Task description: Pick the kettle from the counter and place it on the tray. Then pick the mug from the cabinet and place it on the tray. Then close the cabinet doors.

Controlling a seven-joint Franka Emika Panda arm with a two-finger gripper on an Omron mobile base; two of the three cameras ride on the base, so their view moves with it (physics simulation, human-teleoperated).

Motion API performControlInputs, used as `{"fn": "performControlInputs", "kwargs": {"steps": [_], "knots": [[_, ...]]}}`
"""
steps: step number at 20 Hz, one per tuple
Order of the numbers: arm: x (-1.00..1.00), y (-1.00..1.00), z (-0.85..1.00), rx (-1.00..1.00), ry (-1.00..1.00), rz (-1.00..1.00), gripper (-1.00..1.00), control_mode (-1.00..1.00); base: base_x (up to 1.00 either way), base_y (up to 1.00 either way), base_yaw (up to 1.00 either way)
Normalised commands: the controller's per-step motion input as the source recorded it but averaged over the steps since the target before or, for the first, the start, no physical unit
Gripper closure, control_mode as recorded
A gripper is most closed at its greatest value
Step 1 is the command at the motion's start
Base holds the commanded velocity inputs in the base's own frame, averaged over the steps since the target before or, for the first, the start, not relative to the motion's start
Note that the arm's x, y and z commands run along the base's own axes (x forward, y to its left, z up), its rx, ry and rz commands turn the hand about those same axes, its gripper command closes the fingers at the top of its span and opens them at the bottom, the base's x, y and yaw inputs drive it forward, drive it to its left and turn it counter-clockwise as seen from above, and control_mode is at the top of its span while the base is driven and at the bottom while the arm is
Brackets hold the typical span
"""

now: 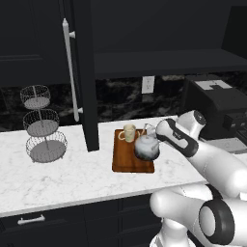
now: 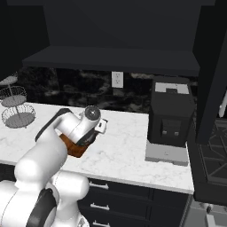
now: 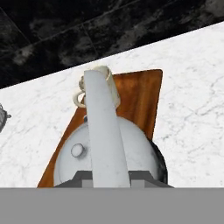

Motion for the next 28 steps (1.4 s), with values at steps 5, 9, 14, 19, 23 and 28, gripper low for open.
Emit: {"fn": "performControlInputs", "kwargs": {"steps": [5, 9, 14, 19, 23, 28], "knots": [[-0.06, 0.30, -0.04, 0.00, 0.06, 0.18, 1.00, -1.00, 0.00, 0.00, 0.00], [-0.01, 0.24, -0.08, 0.00, 0.06, 0.16, 1.00, -1.00, 0.00, 0.00, 0.00], [0.01, 0.08, -0.11, 0.00, 0.02, 0.12, 1.00, -1.00, 0.00, 0.00, 0.00], [0.11, 0.03, -0.05, 0.00, 0.00, 0.07, 1.00, -1.00, 0.00, 0.00, 0.00], [0.16, 0.01, -0.03, 0.01, 0.00, 0.04, 1.00, -1.00, 0.00, 0.00, 0.00], [0.19, 0.00, -0.02, 0.01, -0.02, 0.02, 1.00, -1.00, 0.00, 0.00, 0.00]]}}
